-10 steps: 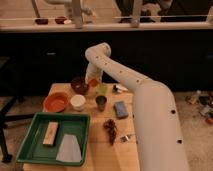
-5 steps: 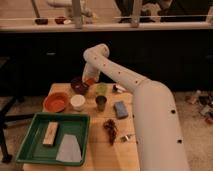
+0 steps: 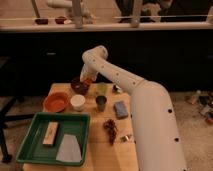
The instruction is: Place apple in purple bowl
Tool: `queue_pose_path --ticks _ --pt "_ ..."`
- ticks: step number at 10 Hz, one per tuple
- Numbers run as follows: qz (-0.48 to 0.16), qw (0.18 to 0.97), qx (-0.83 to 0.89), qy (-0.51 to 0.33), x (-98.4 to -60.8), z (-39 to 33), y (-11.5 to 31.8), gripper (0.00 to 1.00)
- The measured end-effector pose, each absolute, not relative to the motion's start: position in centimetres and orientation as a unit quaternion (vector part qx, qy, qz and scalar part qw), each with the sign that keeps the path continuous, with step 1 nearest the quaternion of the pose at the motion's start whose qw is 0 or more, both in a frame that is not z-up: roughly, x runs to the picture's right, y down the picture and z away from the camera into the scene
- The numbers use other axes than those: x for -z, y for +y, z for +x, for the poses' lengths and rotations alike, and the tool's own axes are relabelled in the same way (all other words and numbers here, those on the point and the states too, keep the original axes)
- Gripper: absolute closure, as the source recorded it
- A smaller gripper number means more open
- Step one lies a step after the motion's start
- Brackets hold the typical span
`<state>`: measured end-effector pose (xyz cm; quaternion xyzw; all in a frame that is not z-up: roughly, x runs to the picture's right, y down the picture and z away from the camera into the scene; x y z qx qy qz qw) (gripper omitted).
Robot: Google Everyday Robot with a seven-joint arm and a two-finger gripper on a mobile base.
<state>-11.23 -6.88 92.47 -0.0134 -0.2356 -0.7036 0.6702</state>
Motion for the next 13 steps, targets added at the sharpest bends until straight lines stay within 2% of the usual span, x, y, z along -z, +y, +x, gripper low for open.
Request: queue_pose_path --ticks 11,13 --pt "0.018 0.67 0.704 -0.234 -94.8 -14.1 -9.1 1.0" --pt "0.018 0.67 0.704 -0.234 -94.9 -14.1 -9.0 0.92"
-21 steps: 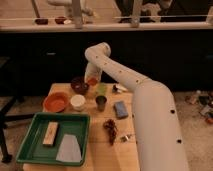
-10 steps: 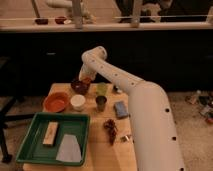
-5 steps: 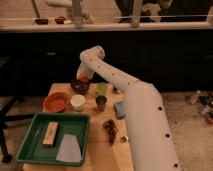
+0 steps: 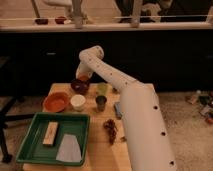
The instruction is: Place apple in purple bowl
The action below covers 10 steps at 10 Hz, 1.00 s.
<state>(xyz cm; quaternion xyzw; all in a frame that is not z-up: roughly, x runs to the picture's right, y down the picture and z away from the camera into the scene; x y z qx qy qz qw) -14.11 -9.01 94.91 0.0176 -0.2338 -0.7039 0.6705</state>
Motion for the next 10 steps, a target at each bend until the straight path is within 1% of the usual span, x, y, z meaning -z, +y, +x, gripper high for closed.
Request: queue_pose_path --ticks 2,3,6,7,8,10 --pt "0.018 0.67 0.704 -0.234 -94.91 -14.12 -9.0 0.69" --pt "0.018 0.67 0.704 -0.234 -94.91 -14.13 -9.0 0.61" --pt "0.017 0.67 0.704 -0.234 -94.94 -14.14 -8.97 0.32" --pt "0.017 0.67 0.704 -0.234 -94.94 -14.16 -8.96 0.24" --pt "0.017 0.67 0.704 -0.234 -94.94 -14.16 -8.96 0.2" --pt "0.017 0.67 0.704 -0.234 -94.97 -14.17 -8.9 0.2"
